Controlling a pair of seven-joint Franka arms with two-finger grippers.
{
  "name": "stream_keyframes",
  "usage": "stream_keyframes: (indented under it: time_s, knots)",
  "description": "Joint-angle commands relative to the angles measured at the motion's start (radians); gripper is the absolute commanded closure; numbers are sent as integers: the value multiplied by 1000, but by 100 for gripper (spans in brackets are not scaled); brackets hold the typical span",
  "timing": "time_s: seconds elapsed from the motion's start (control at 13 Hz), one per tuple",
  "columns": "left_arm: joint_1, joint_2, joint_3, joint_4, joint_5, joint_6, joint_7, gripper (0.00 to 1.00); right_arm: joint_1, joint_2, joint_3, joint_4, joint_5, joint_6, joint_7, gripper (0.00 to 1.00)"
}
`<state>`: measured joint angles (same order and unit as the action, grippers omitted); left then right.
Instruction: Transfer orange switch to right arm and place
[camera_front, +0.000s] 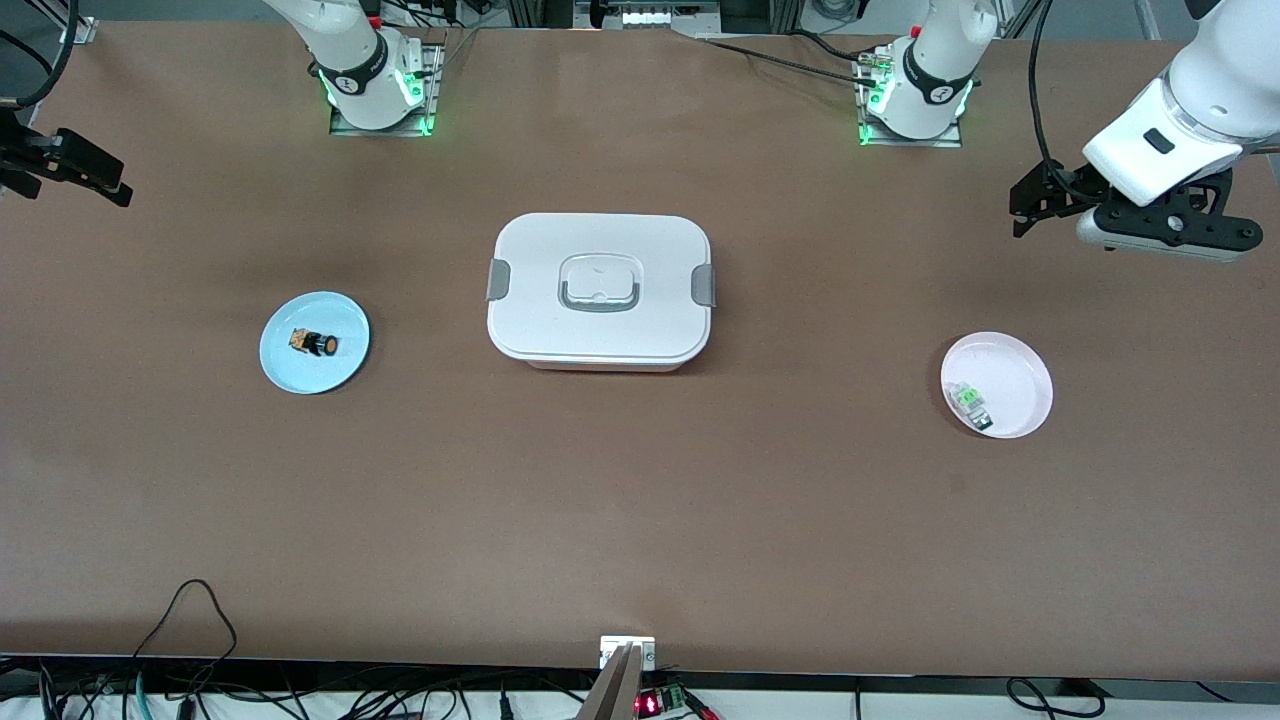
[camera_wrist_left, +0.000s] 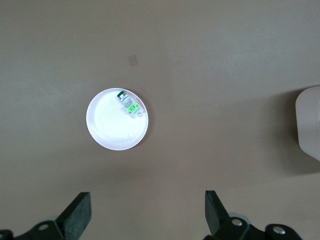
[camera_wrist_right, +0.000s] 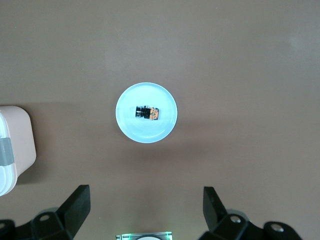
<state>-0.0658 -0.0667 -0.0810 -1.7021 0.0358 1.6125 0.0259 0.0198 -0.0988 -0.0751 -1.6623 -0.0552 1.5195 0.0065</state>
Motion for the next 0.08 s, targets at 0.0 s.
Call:
stream_keyframes:
  time_s: [0.0]
  knots:
    - [1,5,-3,21,12,-17,-6,0,2,-9,0,9,12,-18,-13,0]
